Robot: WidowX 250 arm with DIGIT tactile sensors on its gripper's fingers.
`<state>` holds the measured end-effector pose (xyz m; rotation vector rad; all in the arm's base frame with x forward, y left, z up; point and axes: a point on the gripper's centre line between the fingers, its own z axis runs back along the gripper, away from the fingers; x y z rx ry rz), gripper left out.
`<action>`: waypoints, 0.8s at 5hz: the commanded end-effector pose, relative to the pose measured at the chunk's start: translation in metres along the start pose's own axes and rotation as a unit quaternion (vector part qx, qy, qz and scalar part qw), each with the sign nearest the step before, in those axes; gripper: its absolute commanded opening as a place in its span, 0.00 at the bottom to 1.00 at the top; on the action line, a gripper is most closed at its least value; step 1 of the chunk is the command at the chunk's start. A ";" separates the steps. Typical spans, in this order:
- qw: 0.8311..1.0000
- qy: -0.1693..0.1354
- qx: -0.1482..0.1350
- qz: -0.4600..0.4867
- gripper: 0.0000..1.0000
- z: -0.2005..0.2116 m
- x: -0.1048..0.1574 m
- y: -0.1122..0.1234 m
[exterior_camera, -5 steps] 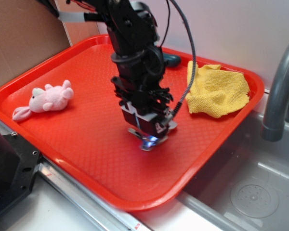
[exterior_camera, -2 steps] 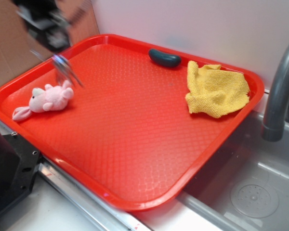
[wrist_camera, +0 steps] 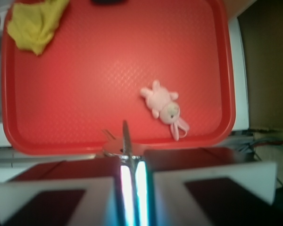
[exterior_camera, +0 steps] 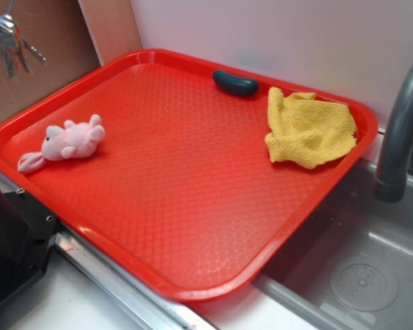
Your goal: Grab the silver keys.
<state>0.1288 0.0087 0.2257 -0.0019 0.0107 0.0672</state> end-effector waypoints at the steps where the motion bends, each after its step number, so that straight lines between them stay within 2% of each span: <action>1: 1.000 0.017 0.008 -0.005 0.00 0.001 0.047 -0.009; 3: 1.000 -0.020 0.007 -0.009 0.00 0.023 0.027 -0.013; 4: 1.000 -0.017 0.014 -0.010 0.00 0.023 0.025 -0.014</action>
